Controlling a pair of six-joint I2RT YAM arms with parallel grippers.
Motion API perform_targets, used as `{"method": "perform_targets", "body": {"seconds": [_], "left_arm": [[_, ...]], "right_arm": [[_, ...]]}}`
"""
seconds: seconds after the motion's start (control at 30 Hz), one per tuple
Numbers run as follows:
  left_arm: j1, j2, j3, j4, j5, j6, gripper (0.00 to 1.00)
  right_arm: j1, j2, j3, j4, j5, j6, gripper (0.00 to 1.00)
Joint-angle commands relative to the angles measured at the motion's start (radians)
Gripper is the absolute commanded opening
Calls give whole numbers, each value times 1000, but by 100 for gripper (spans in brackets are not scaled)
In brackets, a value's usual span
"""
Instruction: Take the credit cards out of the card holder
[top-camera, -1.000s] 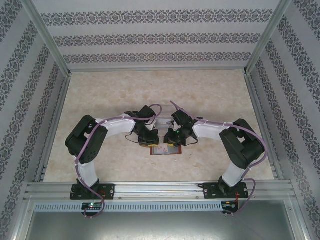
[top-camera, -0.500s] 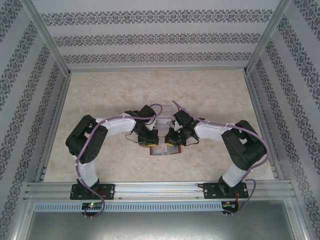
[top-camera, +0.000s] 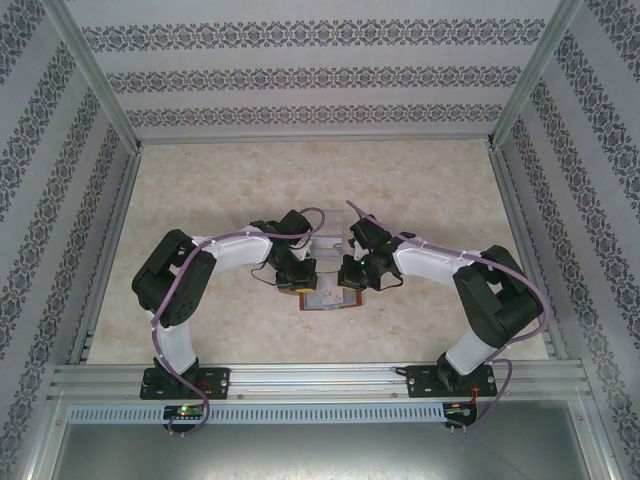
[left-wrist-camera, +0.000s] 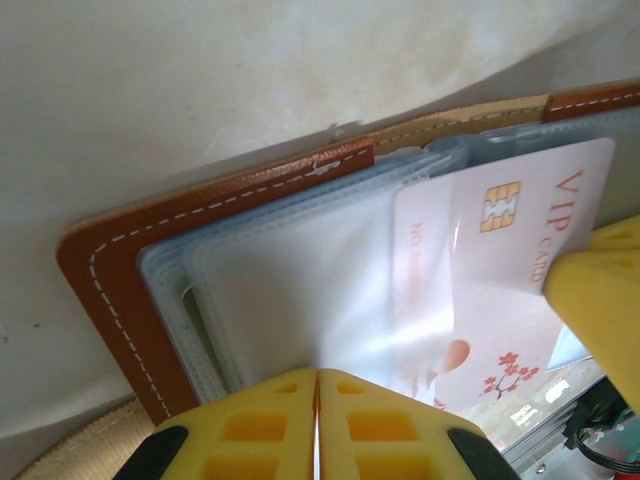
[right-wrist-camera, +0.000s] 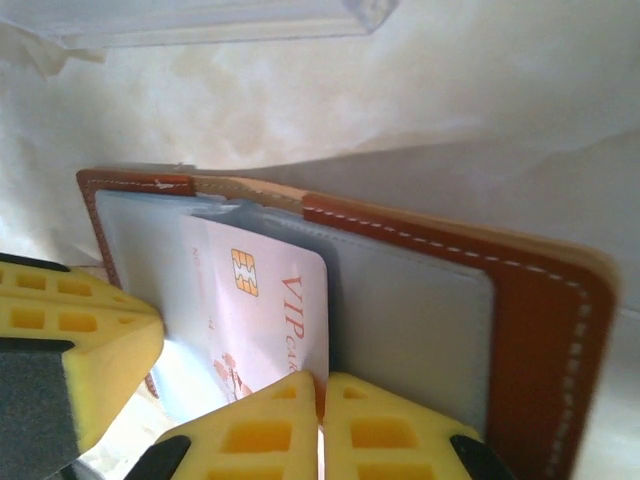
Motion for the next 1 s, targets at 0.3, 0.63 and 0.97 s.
{"method": "perform_targets", "body": {"seconds": [0.3,0.63,0.97], "left_arm": [[-10,13,-2,-43,-21,12,9],[-10,10,-4,-40,-18,11,9],[-11,8,-6,-36,-14,13,9]], "right_arm": [[-7,-38,46,-171,140,-75,8],[14,-49,66,-154,116,-60,7],[63,-41,95,-134,100,-9,15]]}}
